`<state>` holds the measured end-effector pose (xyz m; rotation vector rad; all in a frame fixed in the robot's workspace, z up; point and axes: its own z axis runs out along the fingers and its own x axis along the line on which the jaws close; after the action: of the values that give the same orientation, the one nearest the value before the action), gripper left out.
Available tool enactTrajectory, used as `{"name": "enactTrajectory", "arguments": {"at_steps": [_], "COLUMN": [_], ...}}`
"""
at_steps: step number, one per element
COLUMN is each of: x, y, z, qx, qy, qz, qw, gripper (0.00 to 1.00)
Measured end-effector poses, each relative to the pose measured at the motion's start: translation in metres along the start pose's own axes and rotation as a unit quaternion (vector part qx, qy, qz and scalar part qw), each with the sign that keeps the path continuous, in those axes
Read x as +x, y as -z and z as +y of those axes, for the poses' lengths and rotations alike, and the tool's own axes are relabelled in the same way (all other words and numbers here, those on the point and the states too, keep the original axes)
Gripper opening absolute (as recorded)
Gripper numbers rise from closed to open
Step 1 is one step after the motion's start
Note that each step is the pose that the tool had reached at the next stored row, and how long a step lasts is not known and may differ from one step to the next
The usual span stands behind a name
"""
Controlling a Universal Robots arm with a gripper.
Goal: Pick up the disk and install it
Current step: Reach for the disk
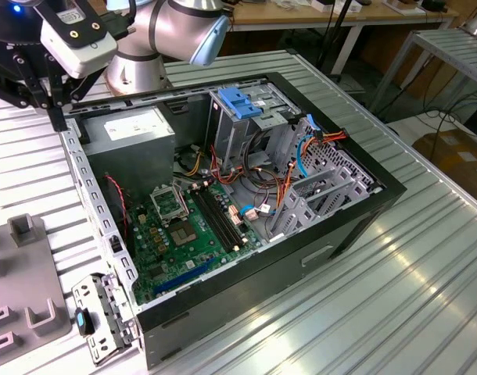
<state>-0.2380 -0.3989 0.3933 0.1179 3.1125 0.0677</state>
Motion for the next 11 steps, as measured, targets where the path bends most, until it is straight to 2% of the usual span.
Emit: {"name": "enactTrajectory", "arguments": {"at_steps": [7,11], "x": [0.0031,0.0078], "y": [0.0001,0.0002], "z": [-0.0002,-0.0006], "qx": [0.0000,0.0000], "qy": [0.000,0.000], "qz": [0.0000,0.0000], "qw": [1.00000,1.00000], "gripper": [0.11,0.11]}}
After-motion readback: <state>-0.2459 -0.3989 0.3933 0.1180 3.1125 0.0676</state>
